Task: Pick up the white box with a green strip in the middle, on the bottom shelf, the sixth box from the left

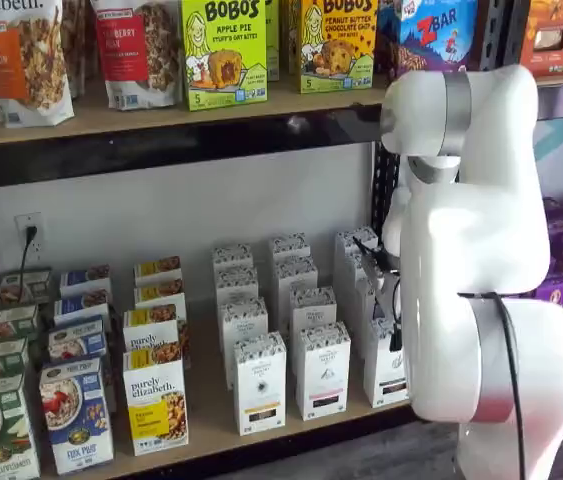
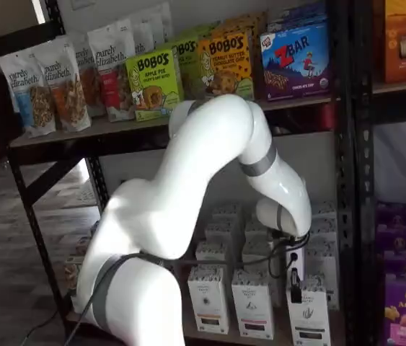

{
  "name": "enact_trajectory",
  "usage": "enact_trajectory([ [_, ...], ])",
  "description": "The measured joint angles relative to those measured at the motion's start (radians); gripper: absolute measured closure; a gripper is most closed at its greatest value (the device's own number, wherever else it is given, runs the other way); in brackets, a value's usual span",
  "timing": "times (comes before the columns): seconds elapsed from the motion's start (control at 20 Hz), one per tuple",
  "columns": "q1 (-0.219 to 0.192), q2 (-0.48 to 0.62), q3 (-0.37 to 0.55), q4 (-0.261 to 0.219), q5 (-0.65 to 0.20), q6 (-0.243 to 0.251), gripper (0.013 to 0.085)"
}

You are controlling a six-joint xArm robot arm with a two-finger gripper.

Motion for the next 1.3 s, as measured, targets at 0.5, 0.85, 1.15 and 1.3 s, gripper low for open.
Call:
enact_trajectory([
  [0.5,0.008,0.051,-0.052,-0.167,0.012,0.157,0.013],
  [0.85,0.009,0.066,-0.065,-0.148,0.01,0.141,0.017],
  [1.15,0.006,0.066,-0.073,-0.129,0.021,0.121,0.033],
  [1.3,0.005,0.065,-0.073,-0.133,0.023,0.123,0.033],
])
